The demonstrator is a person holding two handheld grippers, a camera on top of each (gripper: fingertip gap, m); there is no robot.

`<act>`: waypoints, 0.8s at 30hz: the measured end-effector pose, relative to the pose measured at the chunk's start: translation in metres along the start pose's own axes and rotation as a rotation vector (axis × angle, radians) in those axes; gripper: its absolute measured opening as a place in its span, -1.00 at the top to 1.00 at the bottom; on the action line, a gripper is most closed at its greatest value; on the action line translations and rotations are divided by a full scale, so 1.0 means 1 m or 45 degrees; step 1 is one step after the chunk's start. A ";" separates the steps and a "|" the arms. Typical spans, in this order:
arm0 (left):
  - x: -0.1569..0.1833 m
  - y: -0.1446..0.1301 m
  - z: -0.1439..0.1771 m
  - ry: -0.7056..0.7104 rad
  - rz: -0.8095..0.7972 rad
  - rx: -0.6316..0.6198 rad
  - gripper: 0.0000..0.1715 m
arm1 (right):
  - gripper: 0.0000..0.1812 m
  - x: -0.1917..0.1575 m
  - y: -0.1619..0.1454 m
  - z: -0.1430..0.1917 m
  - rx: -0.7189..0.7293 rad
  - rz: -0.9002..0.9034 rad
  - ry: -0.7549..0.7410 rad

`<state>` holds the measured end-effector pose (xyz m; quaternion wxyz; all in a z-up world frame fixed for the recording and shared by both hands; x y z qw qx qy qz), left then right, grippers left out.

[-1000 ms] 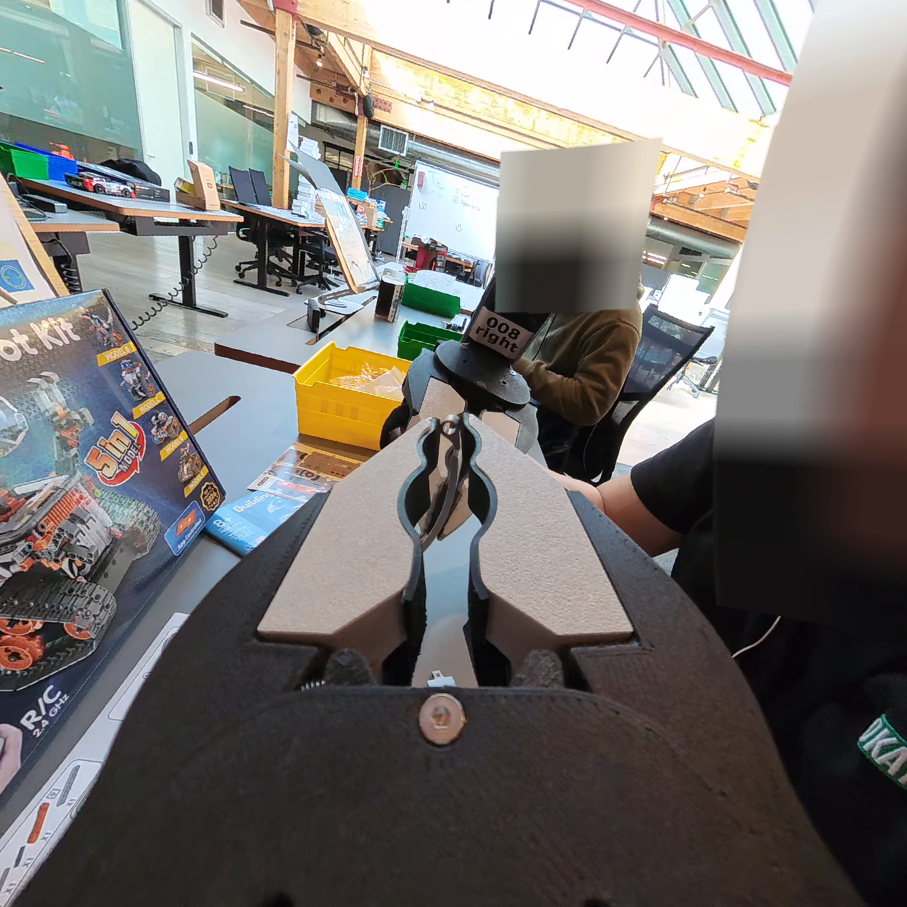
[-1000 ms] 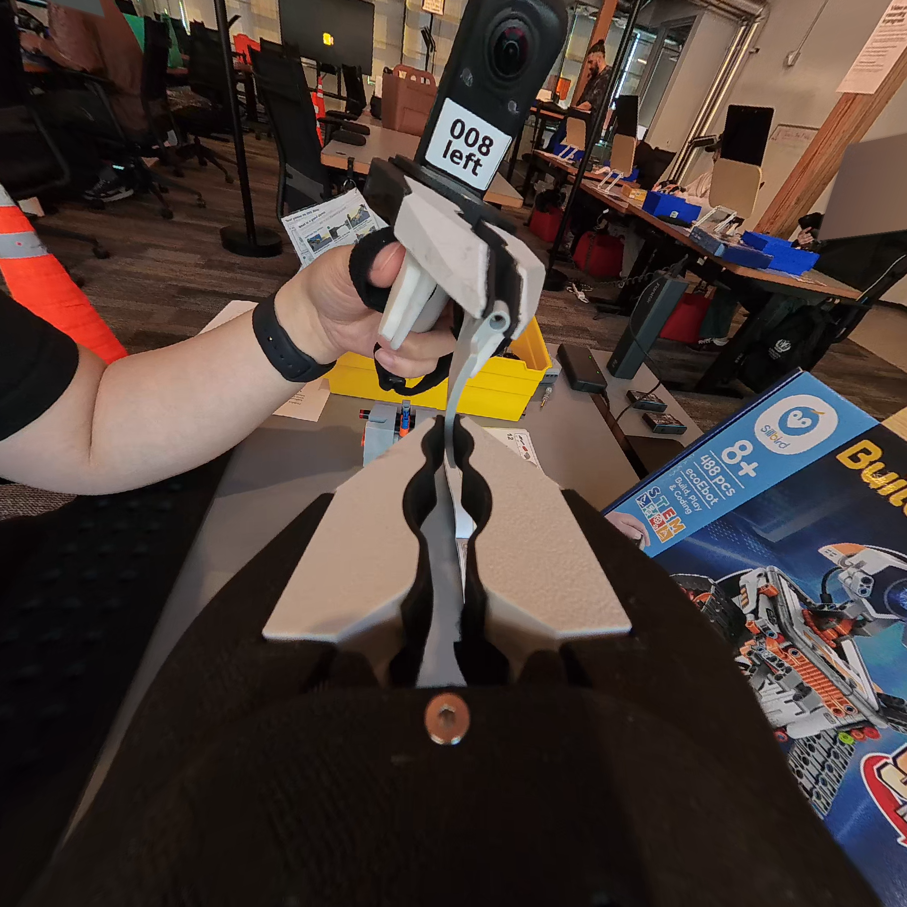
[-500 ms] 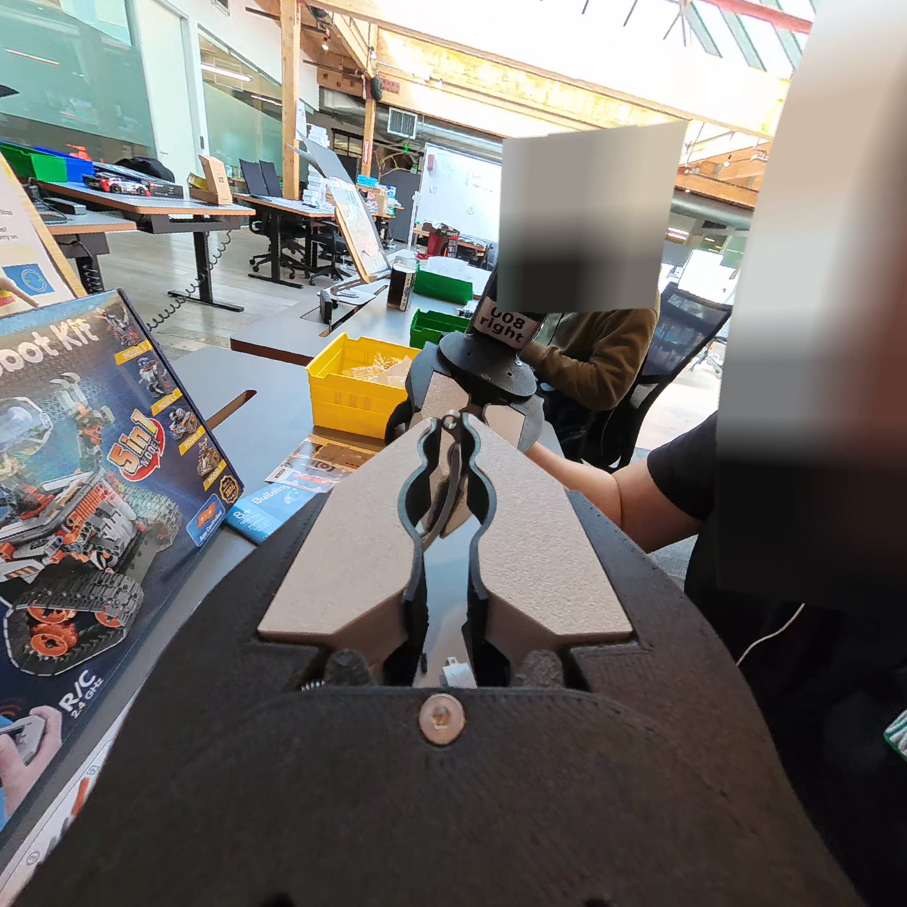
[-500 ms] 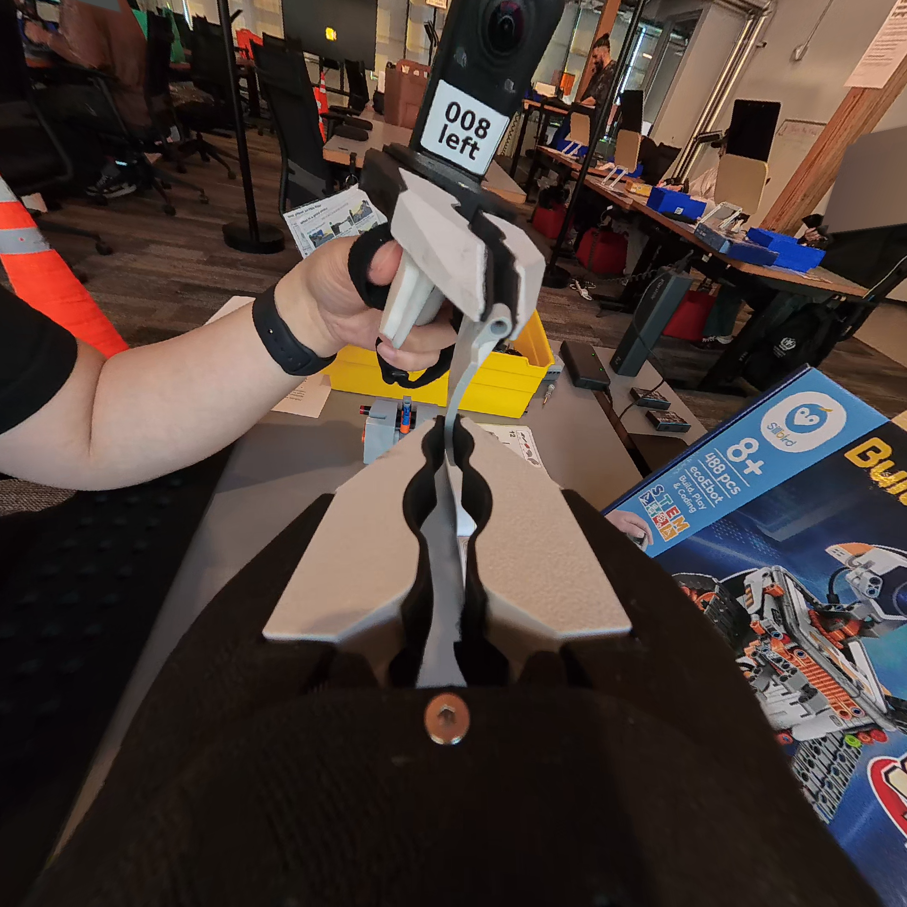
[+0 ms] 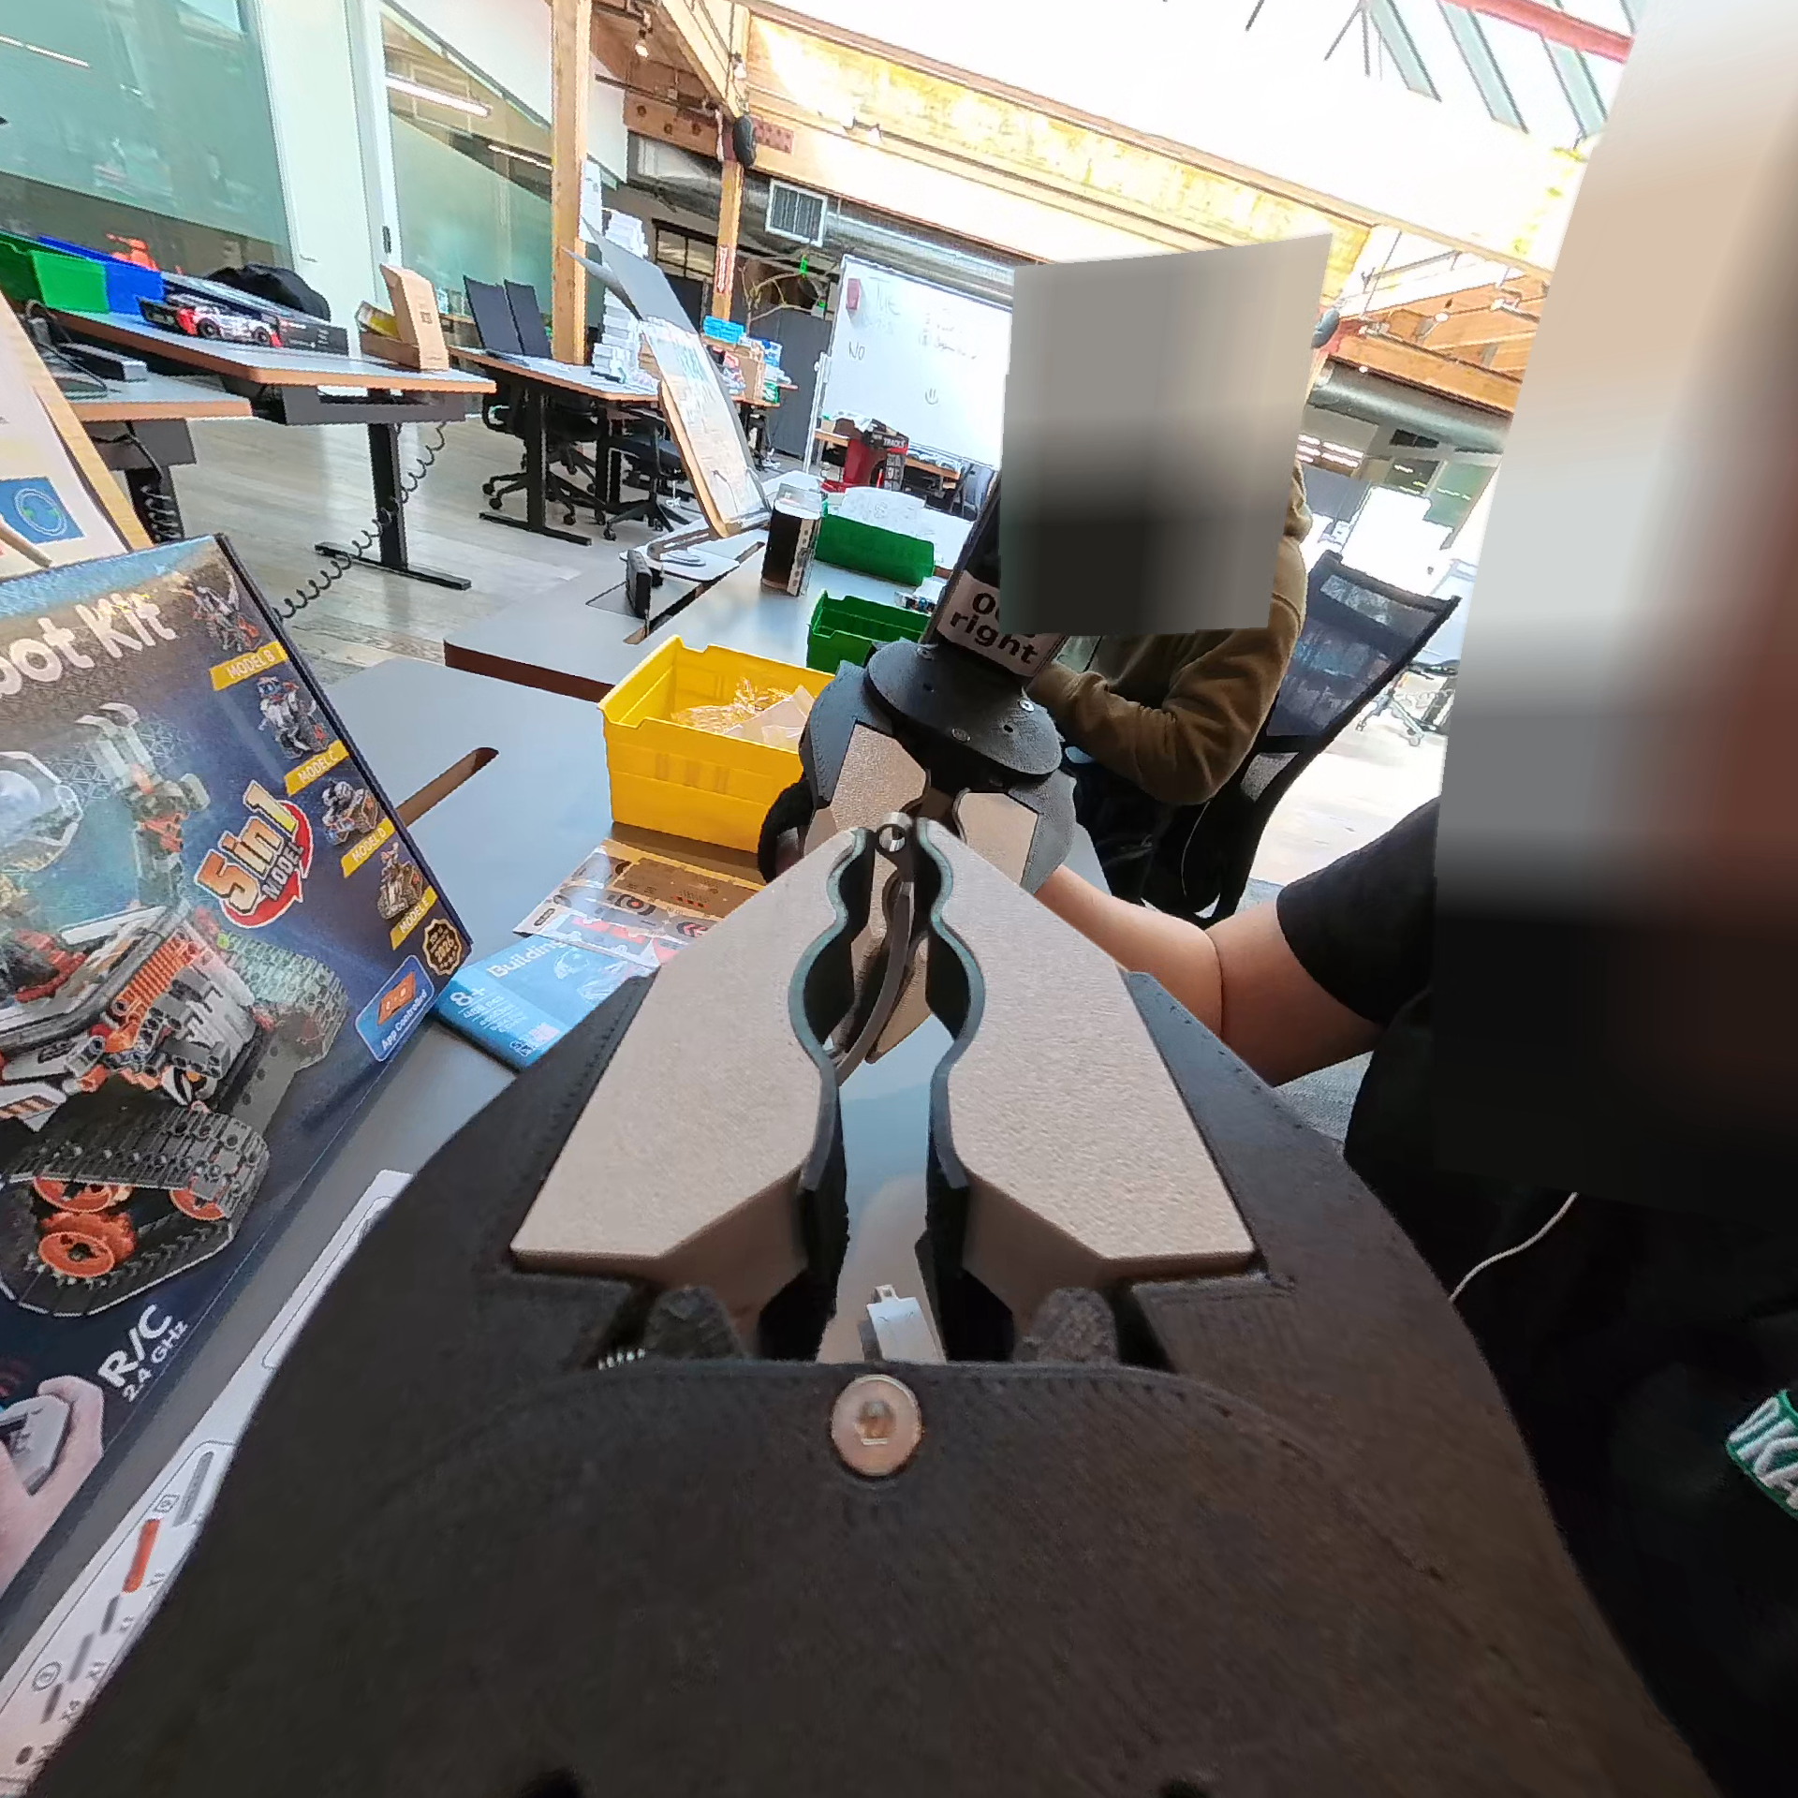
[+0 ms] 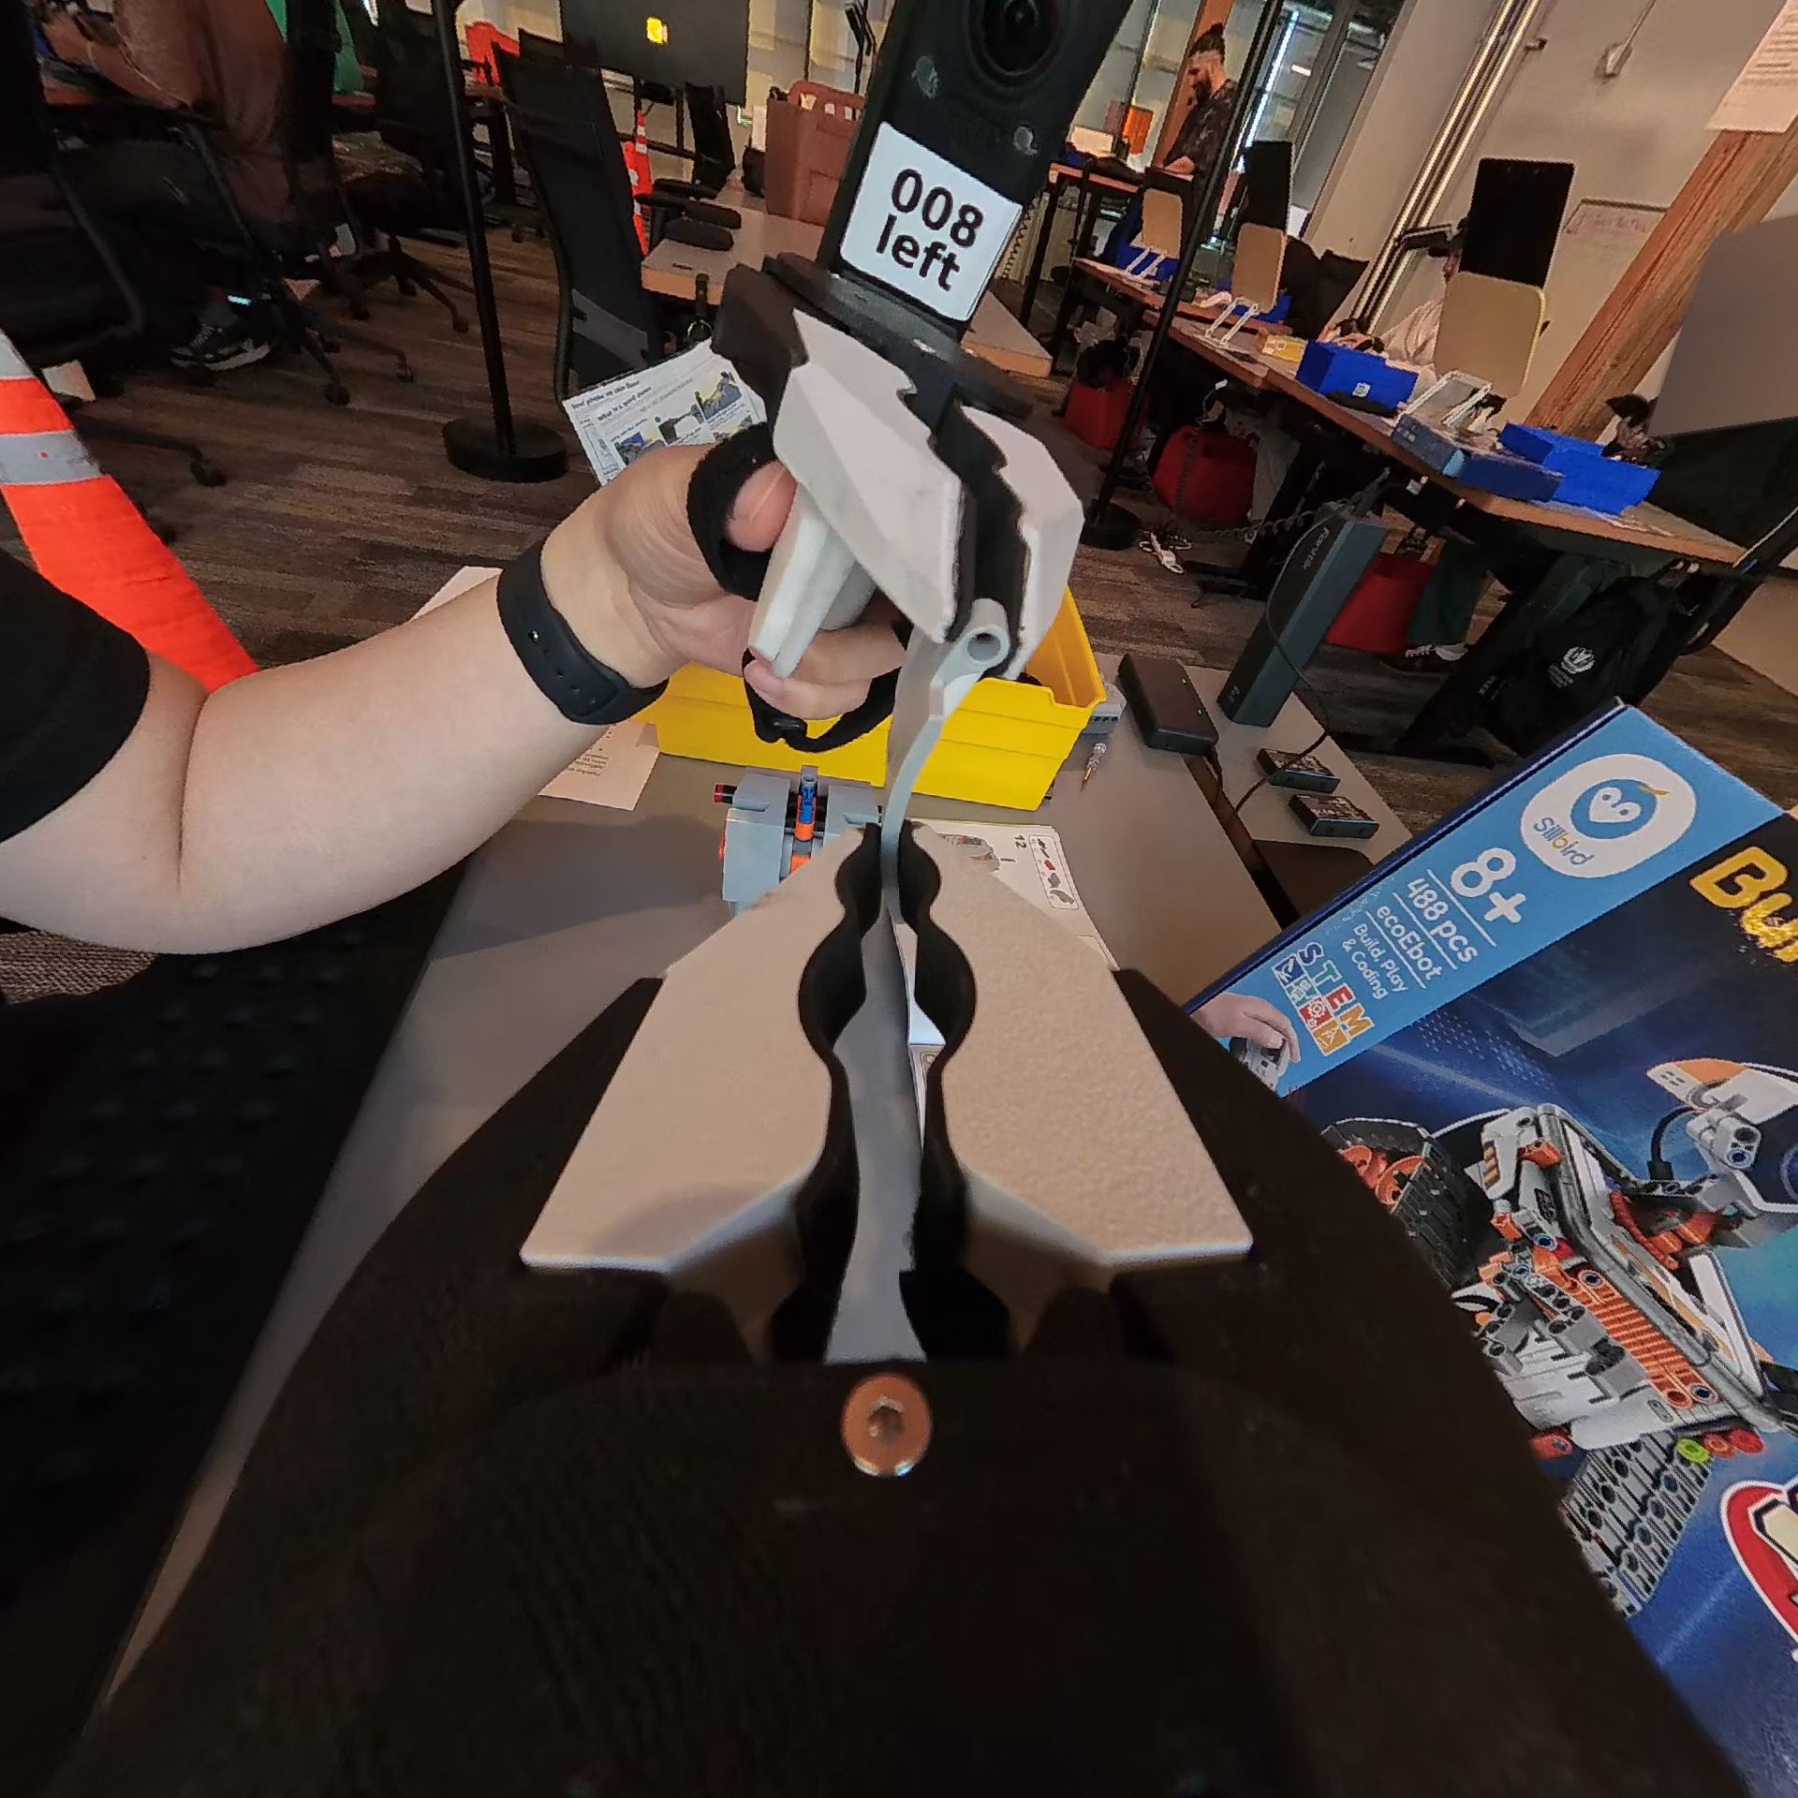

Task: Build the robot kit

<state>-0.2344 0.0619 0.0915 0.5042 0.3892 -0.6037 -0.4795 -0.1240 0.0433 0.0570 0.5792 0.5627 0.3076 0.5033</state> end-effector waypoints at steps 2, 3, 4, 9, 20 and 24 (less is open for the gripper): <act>0.000 0.000 0.000 -0.002 0.003 -0.010 0.95 | 0.99 0.000 -0.001 0.000 -0.007 0.004 -0.005; 0.001 0.000 0.000 -0.007 0.003 -0.010 0.95 | 0.99 0.002 0.000 0.000 0.002 0.008 -0.020; 0.002 0.001 0.001 -0.009 0.000 -0.011 0.96 | 0.95 0.000 0.001 0.001 0.028 0.012 -0.003; 0.009 0.009 0.010 0.011 -0.021 0.034 0.96 | 0.71 0.001 -0.031 0.013 -0.065 0.037 0.187; 0.017 0.015 0.019 0.002 -0.025 0.066 0.95 | 0.77 -0.012 -0.174 -0.009 -0.805 -0.088 0.464; 0.017 0.016 0.022 -0.008 -0.009 0.083 0.95 | 0.82 -0.016 -0.182 -0.010 -0.857 -0.074 0.474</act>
Point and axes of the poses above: each gripper's, where its closed fingertips meet, z back along the fingers, y out of its top, x = y × z across the jaws, the point moved 7 cm from there along z, back along the fingers, and after that the axes turned 7 degrees about -y, right-handed, at the moved point
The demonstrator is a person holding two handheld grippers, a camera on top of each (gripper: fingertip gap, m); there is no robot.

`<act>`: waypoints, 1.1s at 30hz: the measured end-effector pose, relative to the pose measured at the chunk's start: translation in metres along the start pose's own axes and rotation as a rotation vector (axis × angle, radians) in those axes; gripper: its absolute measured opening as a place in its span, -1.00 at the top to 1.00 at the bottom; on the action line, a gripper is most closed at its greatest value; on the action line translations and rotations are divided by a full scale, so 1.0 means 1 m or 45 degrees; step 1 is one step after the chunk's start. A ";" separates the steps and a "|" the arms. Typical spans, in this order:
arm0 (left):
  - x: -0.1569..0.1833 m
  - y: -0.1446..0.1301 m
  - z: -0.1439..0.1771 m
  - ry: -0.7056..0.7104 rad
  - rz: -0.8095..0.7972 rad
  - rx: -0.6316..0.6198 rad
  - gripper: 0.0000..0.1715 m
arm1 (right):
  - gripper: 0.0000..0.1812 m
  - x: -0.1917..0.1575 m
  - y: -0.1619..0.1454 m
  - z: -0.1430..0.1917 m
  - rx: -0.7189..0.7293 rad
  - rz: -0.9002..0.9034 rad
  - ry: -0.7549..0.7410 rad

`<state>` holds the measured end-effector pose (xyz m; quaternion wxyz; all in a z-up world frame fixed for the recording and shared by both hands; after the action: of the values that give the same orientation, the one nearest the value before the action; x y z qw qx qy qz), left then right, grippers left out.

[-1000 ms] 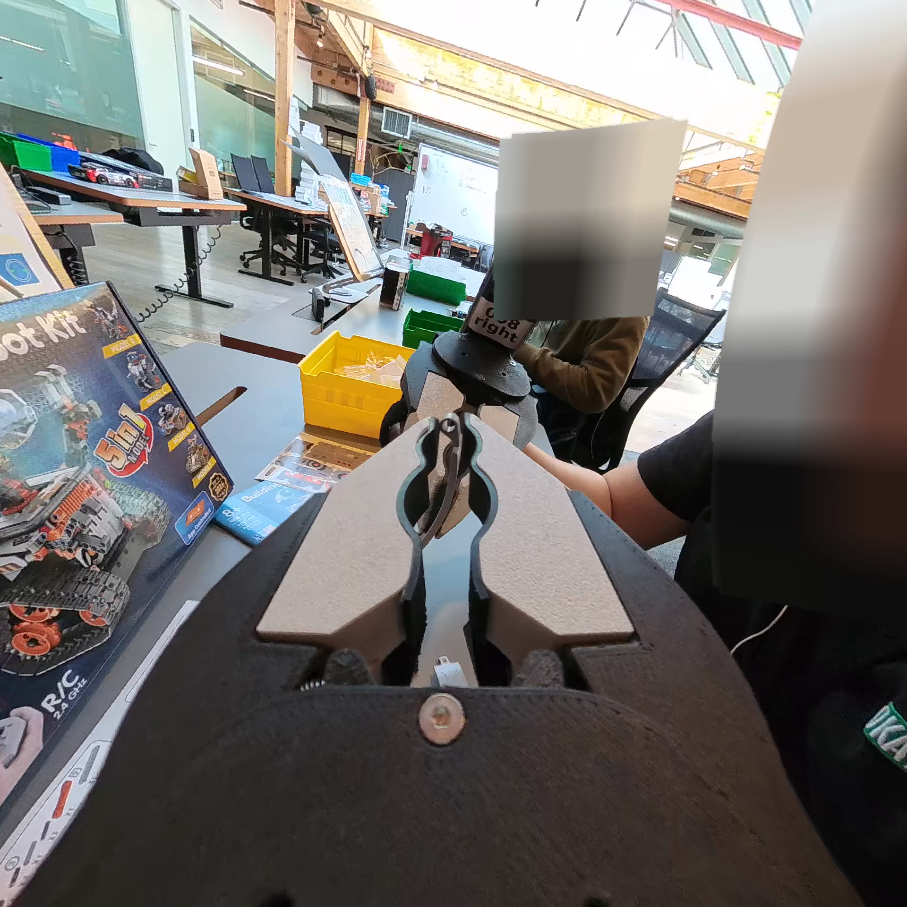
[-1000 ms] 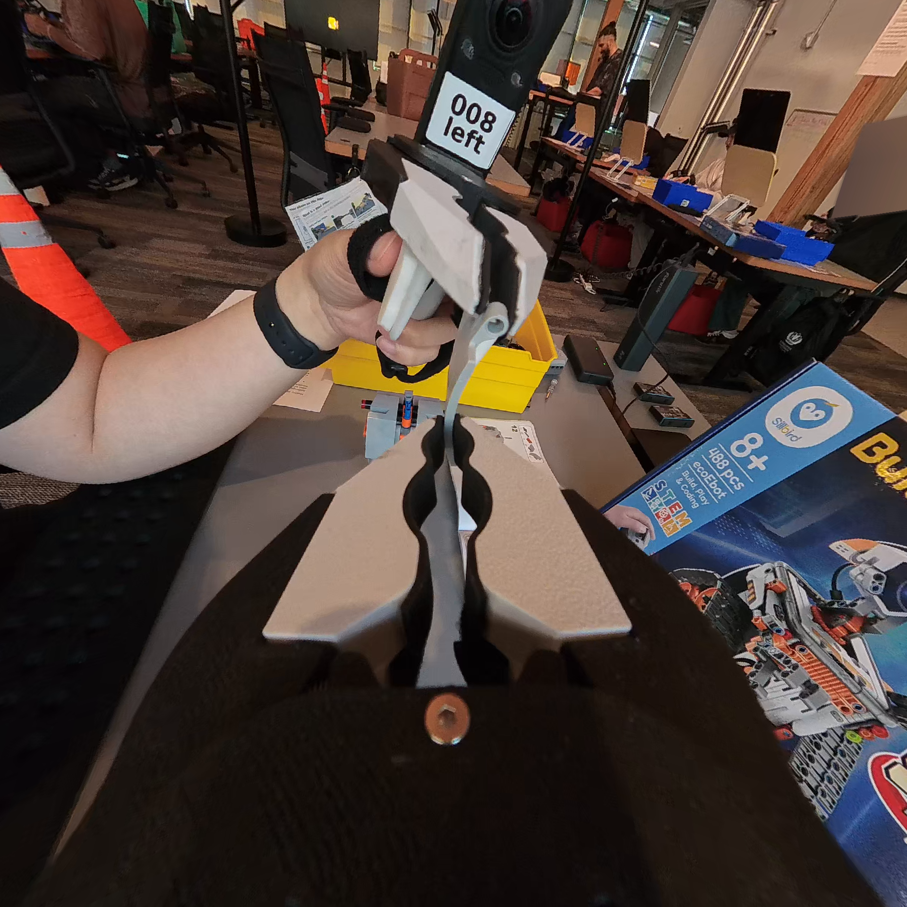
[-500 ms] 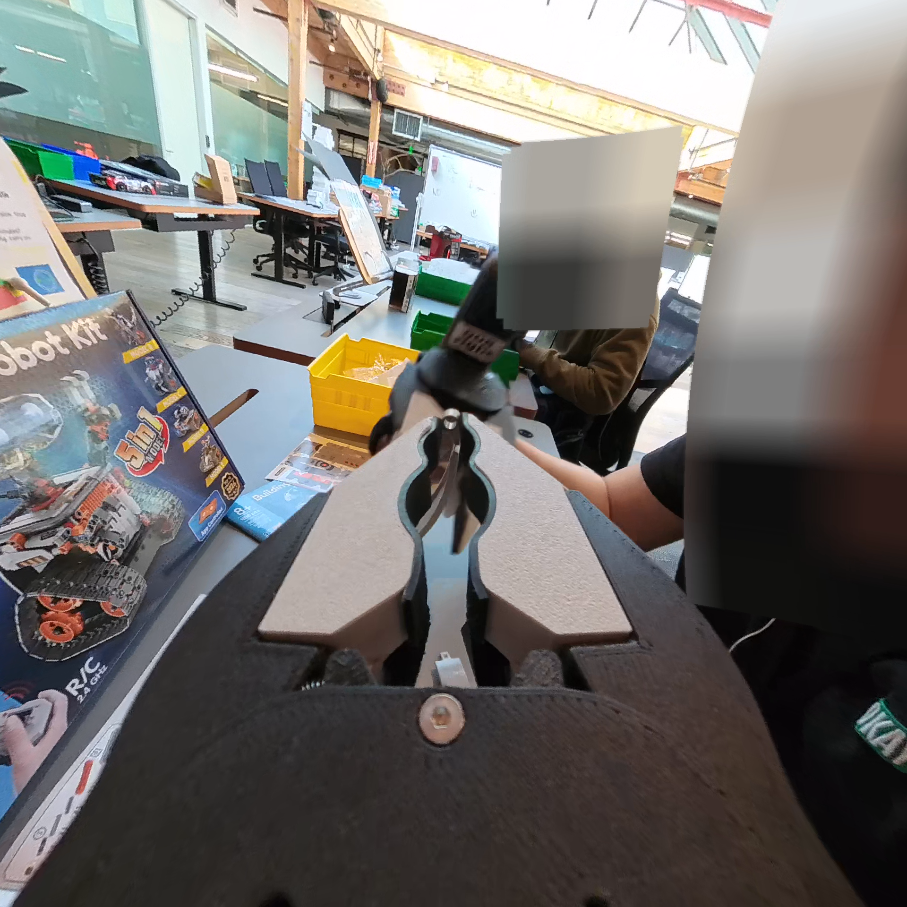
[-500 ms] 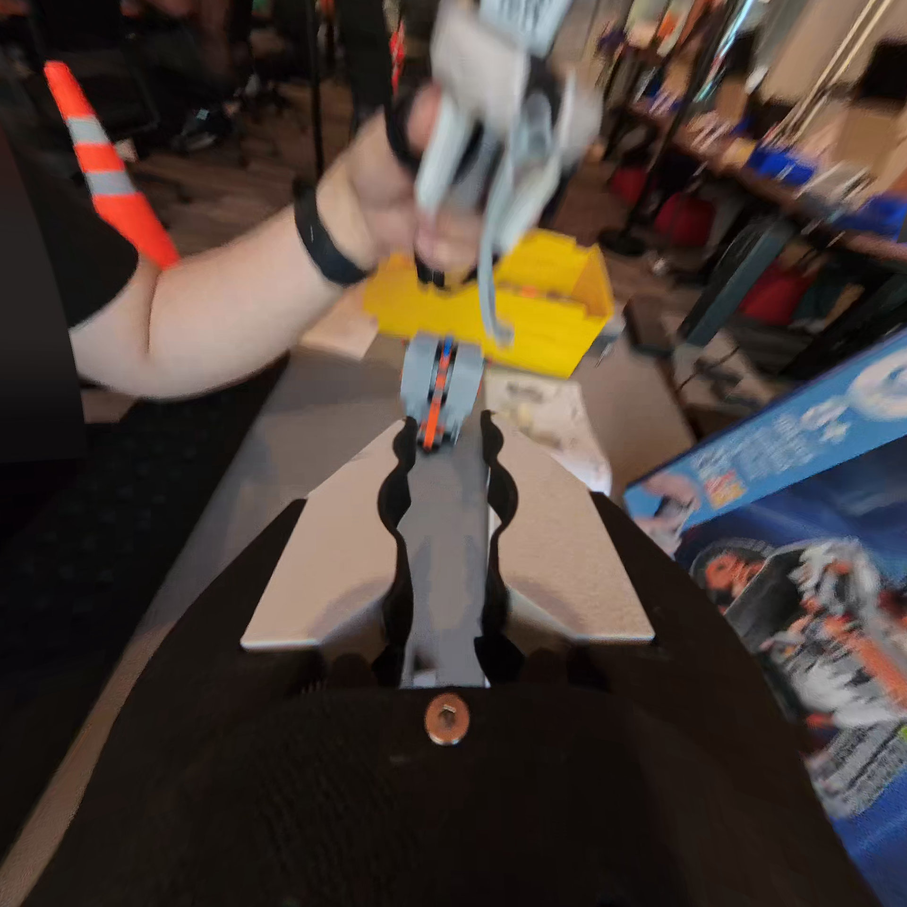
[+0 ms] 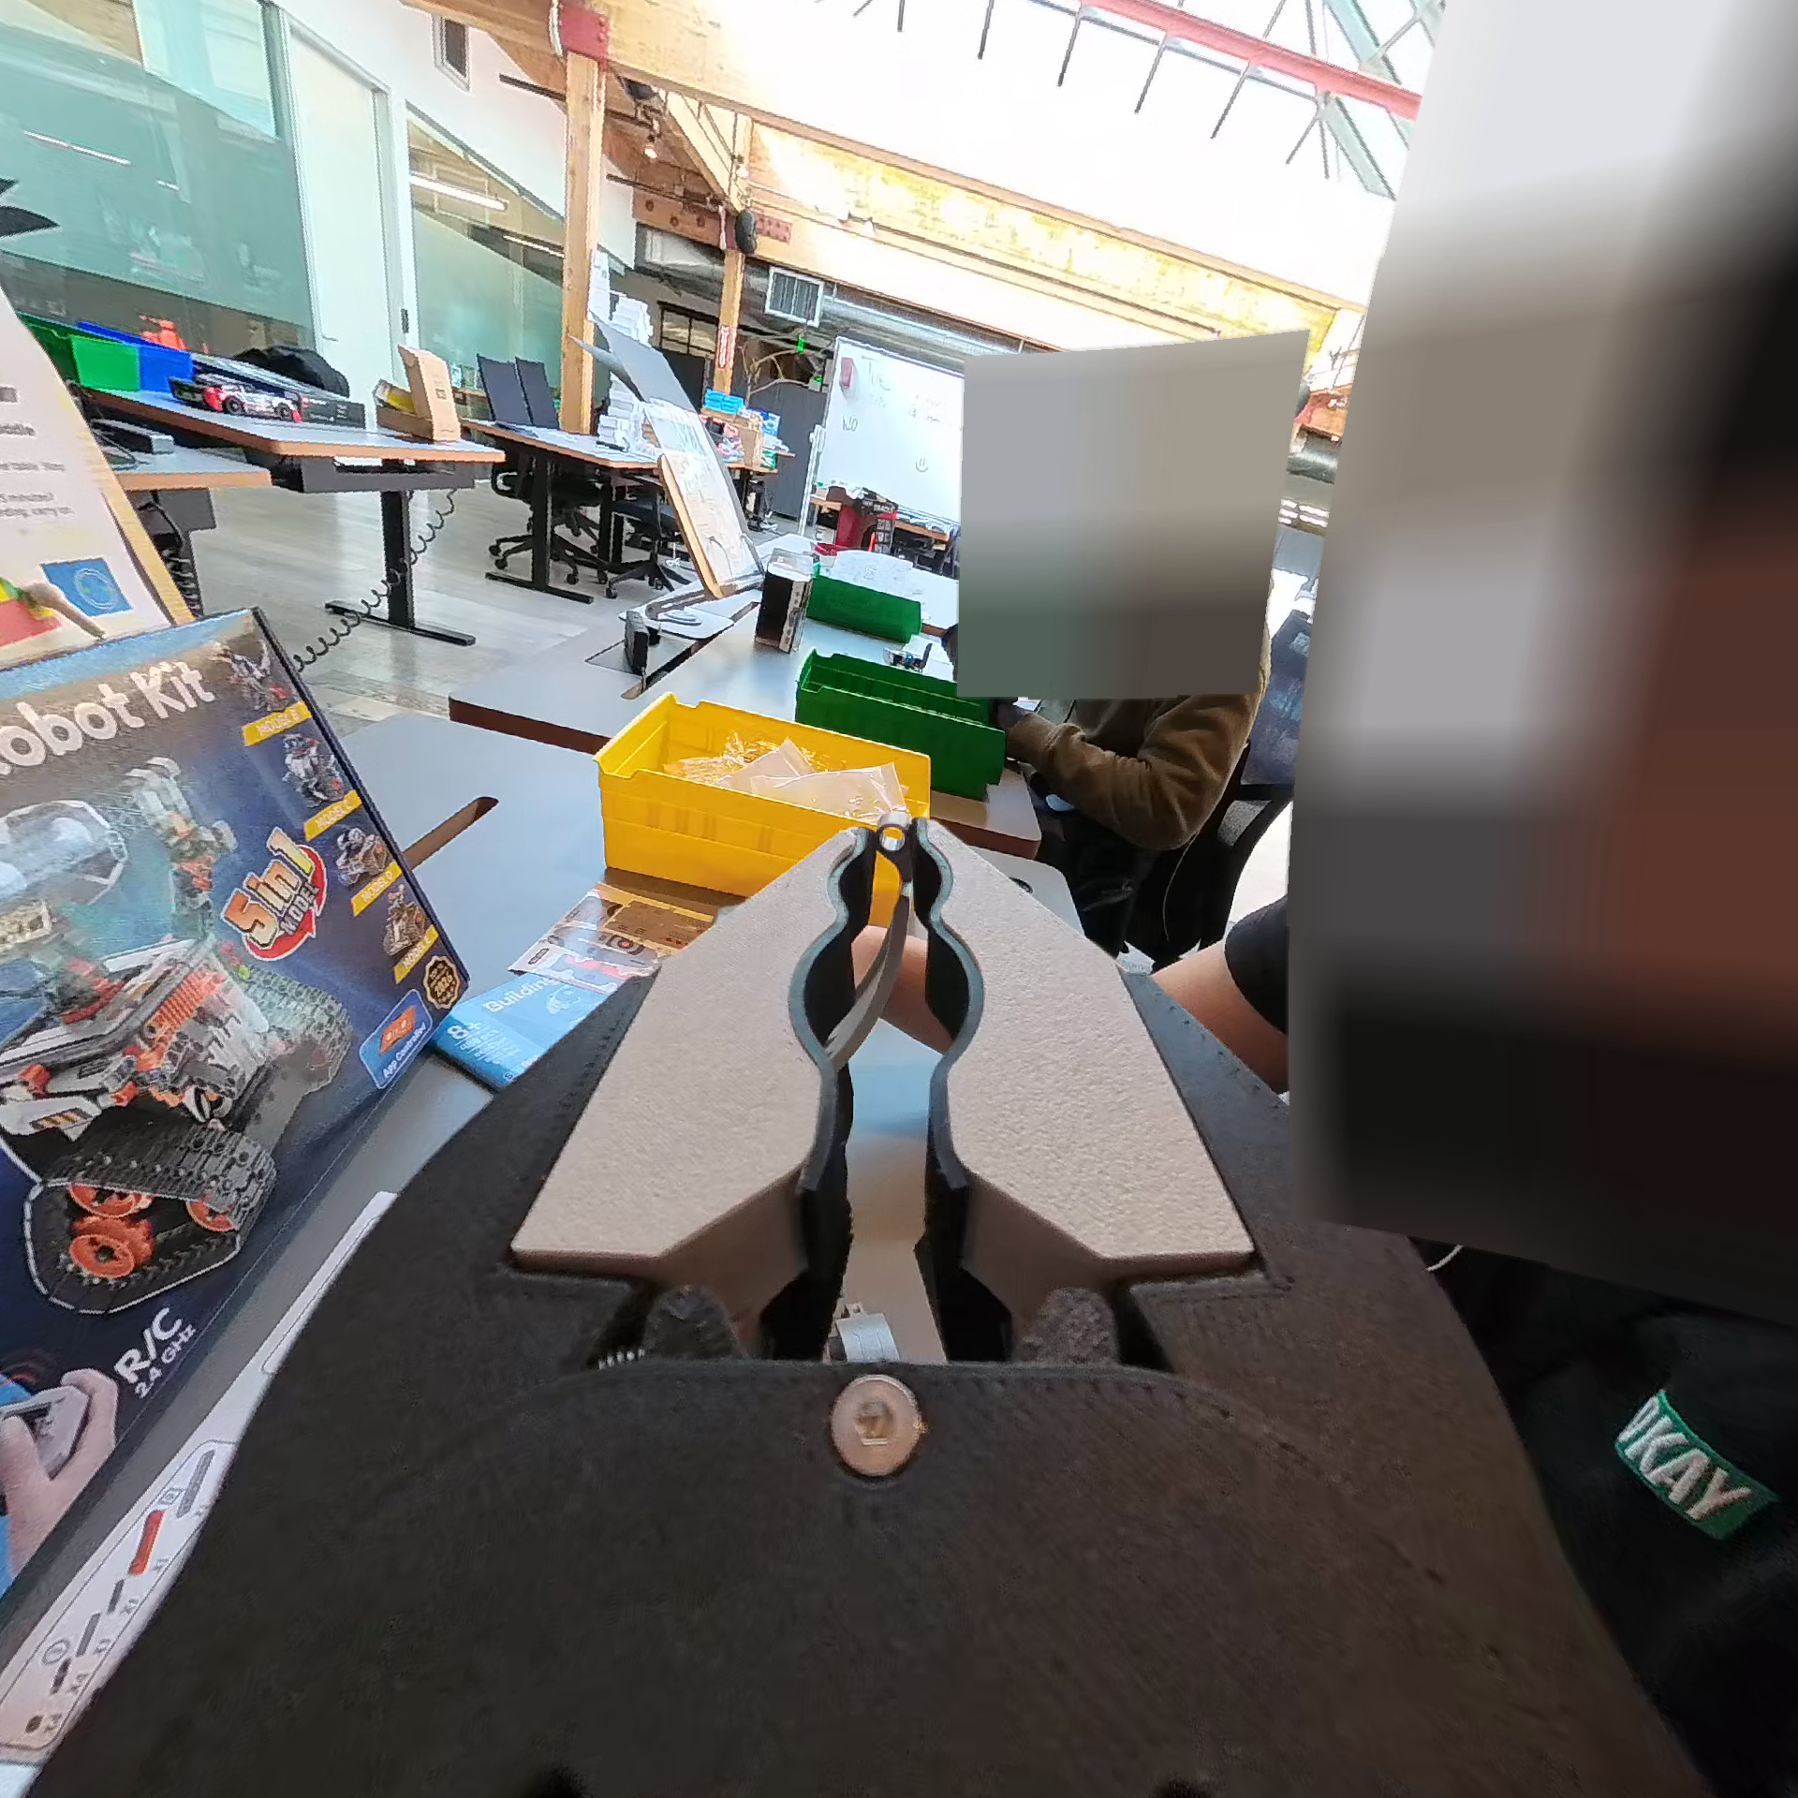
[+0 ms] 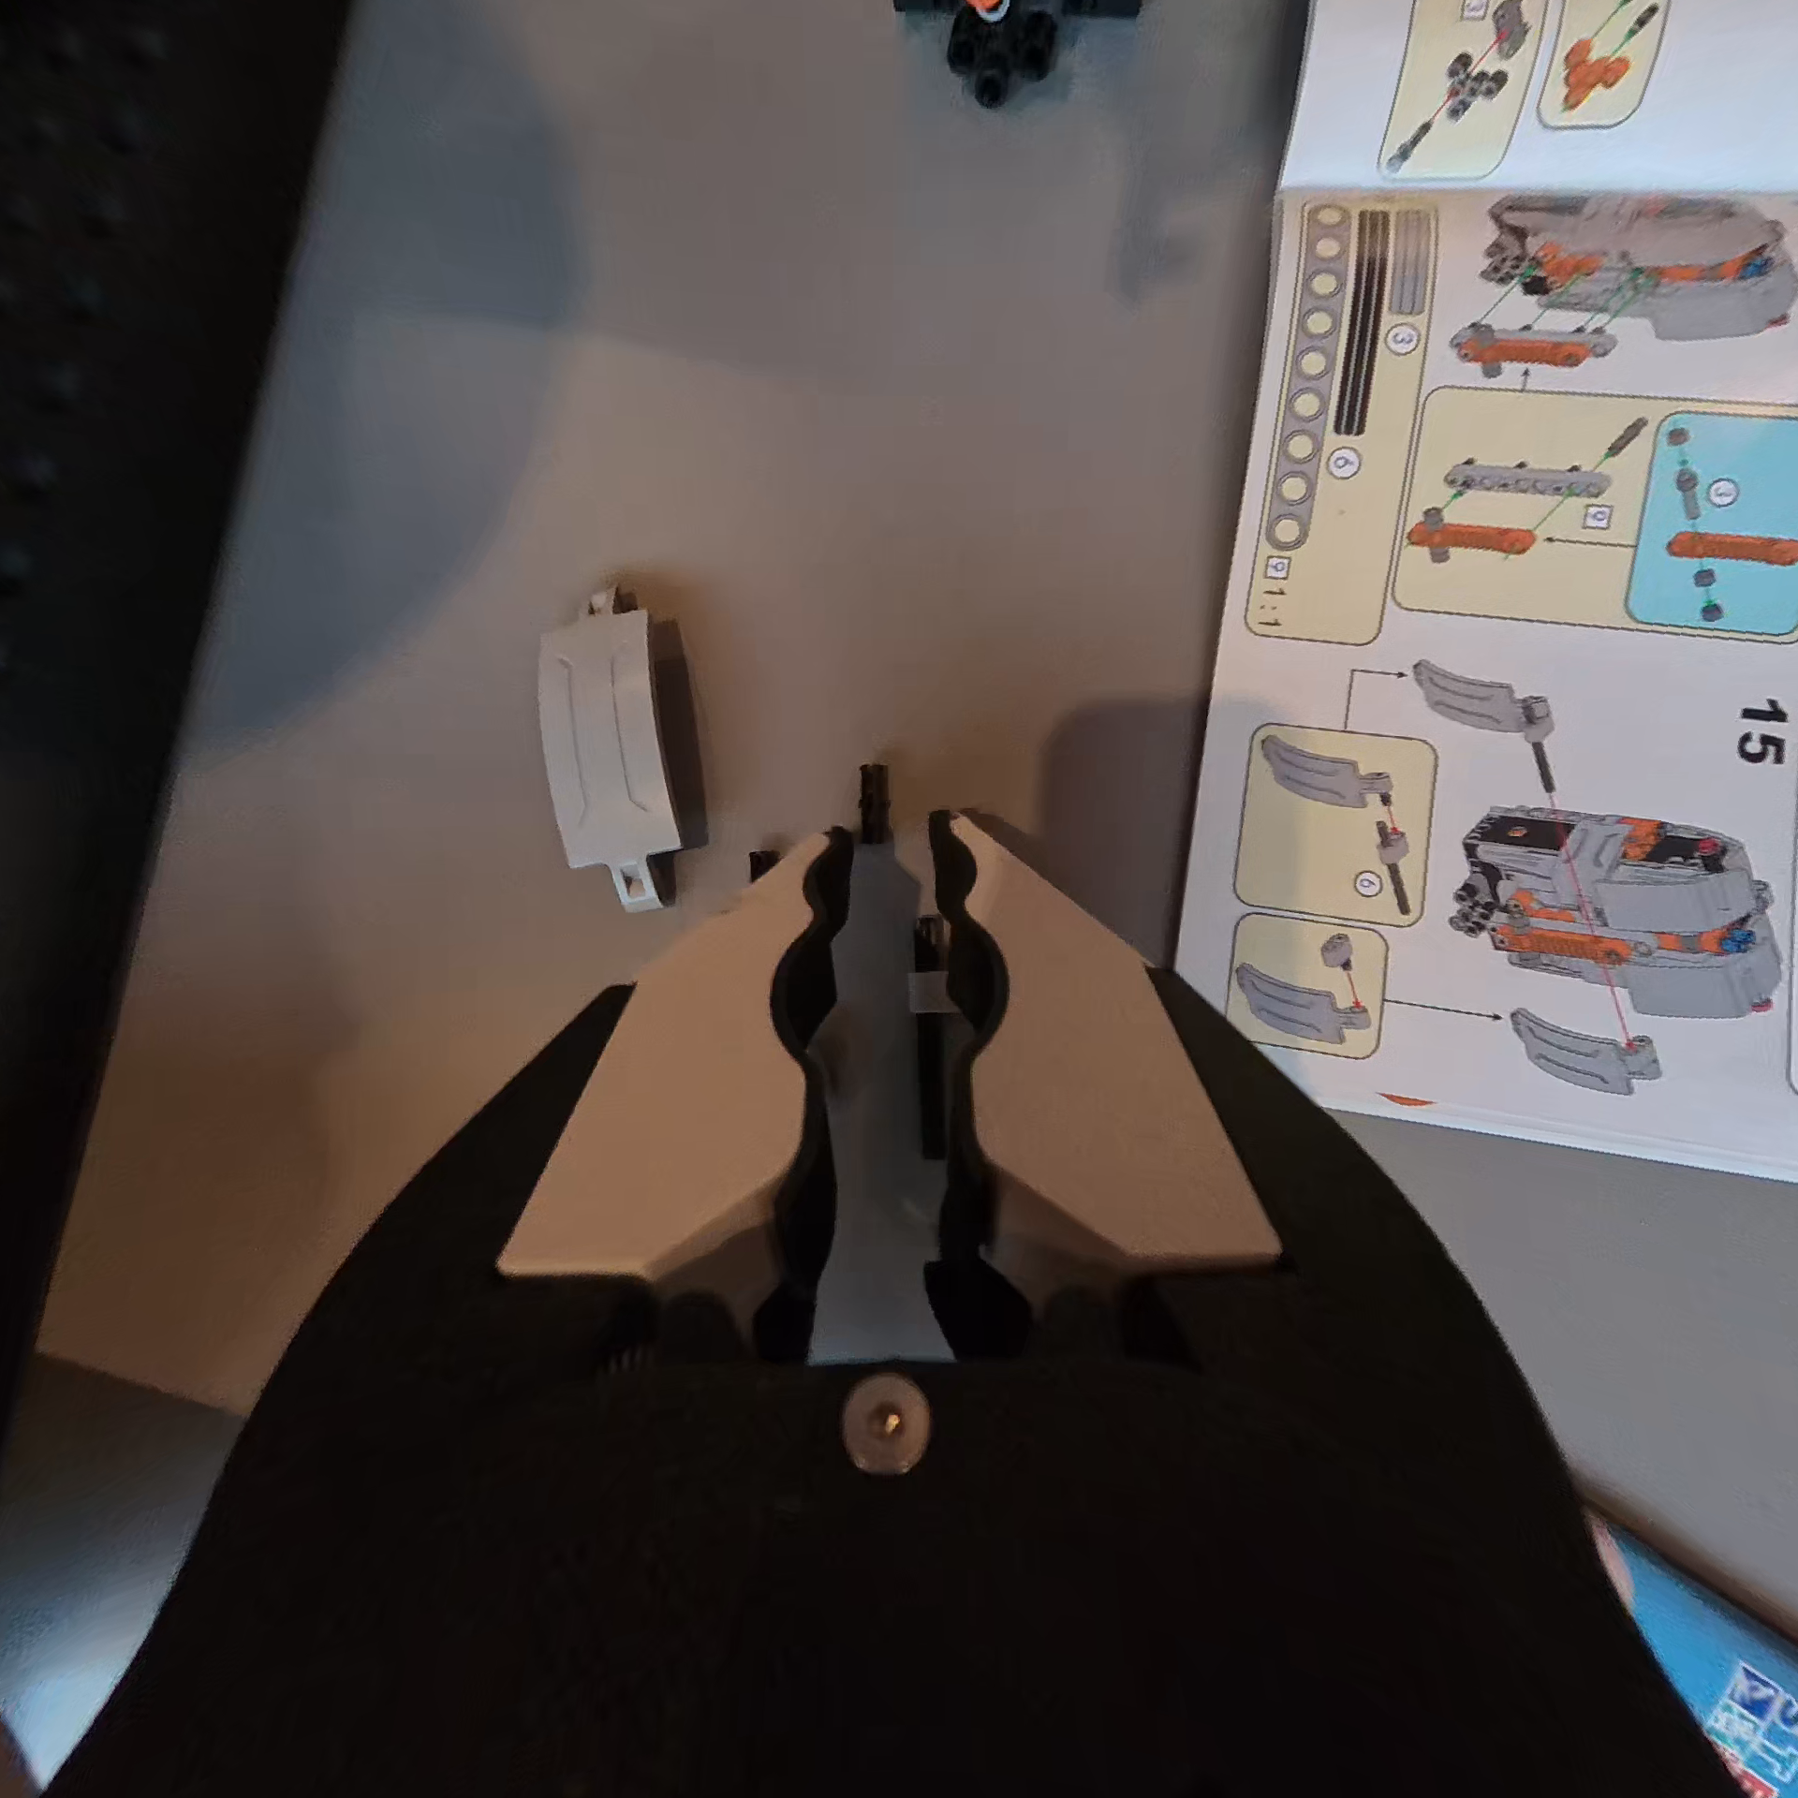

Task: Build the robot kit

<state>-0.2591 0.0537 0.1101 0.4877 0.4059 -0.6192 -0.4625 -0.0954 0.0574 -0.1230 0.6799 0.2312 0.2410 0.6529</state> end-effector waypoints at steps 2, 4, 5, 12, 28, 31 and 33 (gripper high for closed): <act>0.000 0.000 0.001 0.005 0.004 0.002 0.95 | 0.85 0.000 0.000 -0.001 0.012 -0.004 -0.003; 0.000 0.000 0.002 0.010 0.019 -0.006 0.95 | 0.95 -0.001 0.000 -0.002 0.016 -0.009 0.008; 0.000 0.000 0.002 0.009 0.021 -0.011 0.95 | 0.96 -0.001 0.000 -0.002 0.014 -0.017 0.008; 0.003 0.005 0.015 0.093 0.004 -0.004 0.95 | 0.96 0.001 0.005 0.057 -0.233 -0.067 -0.281; 0.029 0.023 0.056 0.267 -0.130 0.058 0.95 | 0.96 -0.068 -0.076 0.103 -1.589 -0.127 -0.340; 0.032 0.025 0.058 0.245 -0.132 0.080 0.95 | 0.96 -0.068 -0.083 0.099 -1.623 -0.144 -0.339; 0.033 0.025 0.058 0.238 -0.133 0.081 0.95 | 0.96 -0.068 -0.087 0.097 -1.630 -0.159 -0.344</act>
<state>-0.3239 0.0386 0.1362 0.5055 0.4944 -0.5633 -0.4275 0.0310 -0.0142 -0.1011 0.7439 -0.1535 -0.2695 0.5920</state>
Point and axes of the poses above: each gripper's, where its closed fingertips meet, z back along the fingers, y out of its top, x = y × z across the jaws, the point moved 7 cm from there along z, back along the fingers, and after that the axes turned 7 degrees about -y, right-handed, at the moved point
